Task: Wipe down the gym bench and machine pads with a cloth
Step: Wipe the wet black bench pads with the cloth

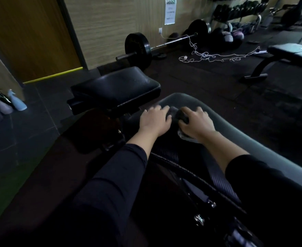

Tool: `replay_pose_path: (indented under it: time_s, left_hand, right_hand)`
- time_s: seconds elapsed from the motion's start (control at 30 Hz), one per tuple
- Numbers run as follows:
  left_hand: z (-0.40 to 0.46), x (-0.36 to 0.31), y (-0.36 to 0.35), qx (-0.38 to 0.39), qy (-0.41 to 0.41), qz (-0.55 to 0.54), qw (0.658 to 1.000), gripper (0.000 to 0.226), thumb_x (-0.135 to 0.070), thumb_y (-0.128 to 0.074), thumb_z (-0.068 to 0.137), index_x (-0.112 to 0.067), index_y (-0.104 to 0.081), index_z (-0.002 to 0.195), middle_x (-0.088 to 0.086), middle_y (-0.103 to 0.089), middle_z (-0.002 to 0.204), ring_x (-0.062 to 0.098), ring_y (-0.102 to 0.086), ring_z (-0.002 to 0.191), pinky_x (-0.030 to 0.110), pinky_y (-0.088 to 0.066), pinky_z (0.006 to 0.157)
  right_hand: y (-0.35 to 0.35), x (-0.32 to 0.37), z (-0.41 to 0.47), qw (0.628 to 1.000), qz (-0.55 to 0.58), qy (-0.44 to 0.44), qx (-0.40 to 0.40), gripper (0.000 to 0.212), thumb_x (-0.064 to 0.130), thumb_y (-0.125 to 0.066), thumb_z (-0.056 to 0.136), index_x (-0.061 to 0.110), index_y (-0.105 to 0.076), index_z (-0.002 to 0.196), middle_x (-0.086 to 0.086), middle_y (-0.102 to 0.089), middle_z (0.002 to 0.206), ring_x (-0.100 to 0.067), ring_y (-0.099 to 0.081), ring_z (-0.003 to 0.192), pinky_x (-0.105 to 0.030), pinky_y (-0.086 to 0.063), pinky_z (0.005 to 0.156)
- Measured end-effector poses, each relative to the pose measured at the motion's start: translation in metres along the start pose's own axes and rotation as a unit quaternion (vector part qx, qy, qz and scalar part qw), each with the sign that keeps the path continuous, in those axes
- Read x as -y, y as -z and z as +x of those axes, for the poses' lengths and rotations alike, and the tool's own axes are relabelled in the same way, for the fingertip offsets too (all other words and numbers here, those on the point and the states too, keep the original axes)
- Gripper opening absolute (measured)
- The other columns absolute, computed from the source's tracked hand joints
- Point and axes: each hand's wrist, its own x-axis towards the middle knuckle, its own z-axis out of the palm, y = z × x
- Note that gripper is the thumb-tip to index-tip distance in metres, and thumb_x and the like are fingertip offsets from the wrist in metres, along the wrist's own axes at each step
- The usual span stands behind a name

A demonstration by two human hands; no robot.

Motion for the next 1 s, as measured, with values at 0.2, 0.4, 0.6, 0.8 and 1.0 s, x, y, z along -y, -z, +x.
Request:
replay_pose_path:
  time_s: [0.2,0.4,0.6,0.8,1.0]
  left_hand:
    - [-0.008,-0.008,0.040,0.069,0.024,0.016,0.997,0.049,-0.039,-0.036,0.100,-0.022,-0.036,0.146,0.006,-0.049,0.139,0.028,-0.047,0.125,0.045,-0.035,0.106]
    - [-0.040,-0.029,0.129,0.113,0.043,0.014,0.993,0.048,-0.037,-0.039,0.099,-0.021,-0.038,0.144,0.003,-0.052,0.135,0.025,-0.048,0.124,0.042,-0.034,0.107]
    - [-0.090,-0.042,0.245,0.149,0.076,0.008,0.986,0.050,-0.036,-0.041,0.099,-0.016,-0.036,0.145,0.004,-0.050,0.138,0.022,-0.044,0.129,0.042,-0.024,0.116]
    - [-0.138,-0.025,0.338,0.180,0.122,-0.017,0.976,0.050,-0.034,-0.040,0.100,-0.016,-0.034,0.147,0.005,-0.045,0.144,0.023,-0.042,0.133,0.041,-0.021,0.118]
    - [-0.137,0.033,0.364,0.195,0.150,-0.025,0.969,0.050,-0.034,-0.042,0.100,-0.016,-0.035,0.146,0.005,-0.047,0.141,0.023,-0.044,0.131,0.041,-0.023,0.117]
  right_hand:
    - [0.039,0.009,-0.015,0.996,0.050,-0.042,0.060,0.048,0.040,-0.050,0.092,0.031,-0.041,0.138,-0.017,-0.044,0.128,-0.042,-0.041,0.119,-0.045,-0.042,0.093]
    - [0.120,0.050,-0.044,0.993,0.052,-0.054,0.094,0.050,0.041,-0.051,0.092,0.030,-0.041,0.140,-0.015,-0.043,0.128,-0.036,-0.039,0.120,-0.042,-0.046,0.087]
    - [0.217,0.119,-0.093,0.990,0.000,-0.054,0.132,0.049,0.042,-0.050,0.092,0.032,-0.040,0.139,-0.013,-0.041,0.124,-0.033,-0.039,0.114,-0.042,-0.044,0.084]
    - [0.282,0.187,-0.135,0.987,-0.018,-0.068,0.144,0.045,0.039,-0.051,0.091,0.030,-0.044,0.135,-0.013,-0.042,0.121,-0.032,-0.039,0.112,-0.042,-0.042,0.087]
    - [0.273,0.253,-0.119,0.989,-0.028,-0.043,0.140,0.053,0.039,-0.051,0.092,0.036,-0.037,0.142,-0.014,-0.041,0.121,-0.033,-0.039,0.110,-0.044,-0.043,0.087]
